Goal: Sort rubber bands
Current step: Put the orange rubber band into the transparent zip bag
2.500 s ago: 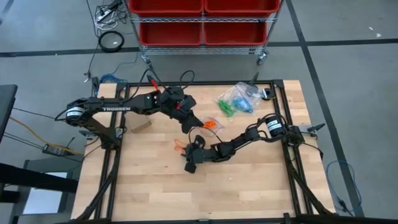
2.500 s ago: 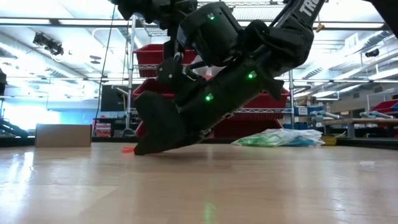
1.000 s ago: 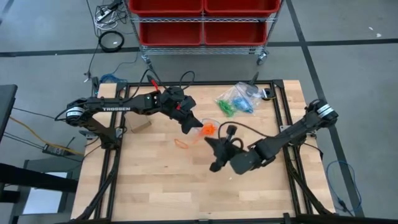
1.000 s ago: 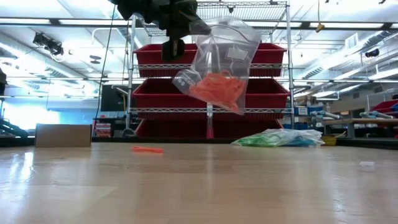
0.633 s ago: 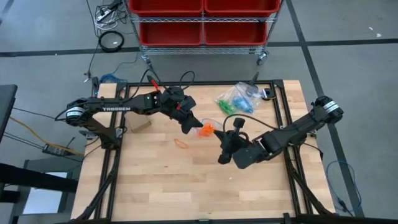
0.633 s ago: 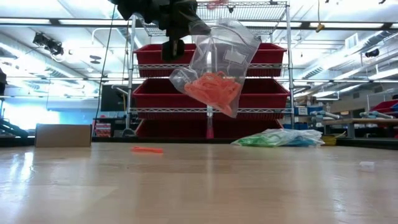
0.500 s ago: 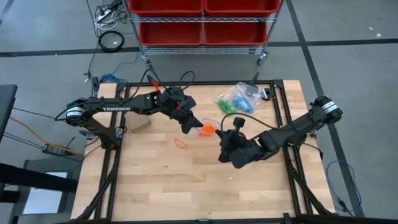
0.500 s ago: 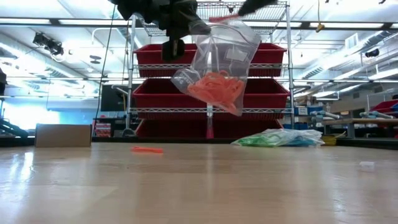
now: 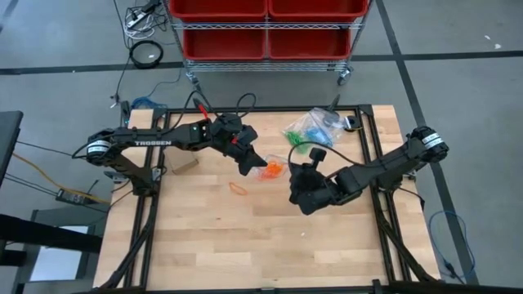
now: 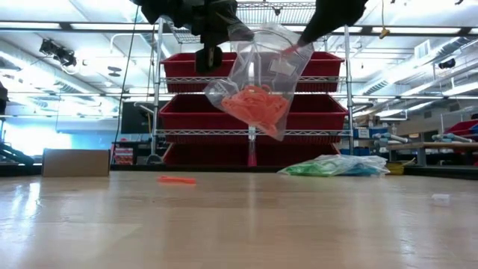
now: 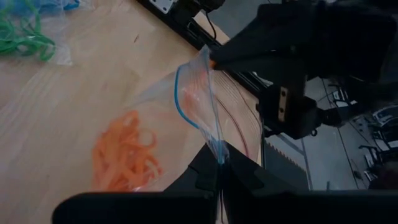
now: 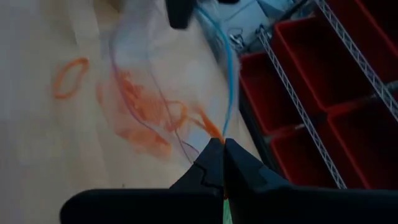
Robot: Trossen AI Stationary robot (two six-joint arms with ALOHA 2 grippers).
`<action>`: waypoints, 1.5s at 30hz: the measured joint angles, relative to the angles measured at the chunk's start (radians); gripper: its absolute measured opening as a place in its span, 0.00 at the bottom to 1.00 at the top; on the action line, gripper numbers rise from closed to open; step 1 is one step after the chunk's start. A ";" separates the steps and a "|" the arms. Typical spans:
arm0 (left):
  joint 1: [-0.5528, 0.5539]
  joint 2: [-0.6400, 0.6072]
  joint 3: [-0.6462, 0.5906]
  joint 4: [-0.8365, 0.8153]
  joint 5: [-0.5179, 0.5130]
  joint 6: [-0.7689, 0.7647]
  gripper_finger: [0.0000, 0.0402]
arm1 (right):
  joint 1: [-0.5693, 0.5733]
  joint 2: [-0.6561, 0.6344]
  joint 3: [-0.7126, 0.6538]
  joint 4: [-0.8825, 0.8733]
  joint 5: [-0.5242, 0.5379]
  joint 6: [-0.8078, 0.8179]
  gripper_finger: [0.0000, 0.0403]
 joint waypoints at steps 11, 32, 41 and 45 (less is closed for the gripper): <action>0.000 0.000 0.000 0.020 -0.004 0.000 0.04 | -0.006 0.000 0.000 0.090 -0.102 -0.087 0.00; 0.000 0.000 0.000 0.022 -0.007 0.000 0.04 | 0.039 0.000 0.000 0.091 0.011 0.001 0.49; 0.000 0.000 0.000 0.021 -0.006 0.000 0.04 | 0.198 -0.014 0.000 0.011 0.044 0.201 0.45; 0.000 0.000 0.000 0.021 -0.006 0.000 0.04 | 0.276 -0.016 -0.066 0.029 0.041 0.340 0.44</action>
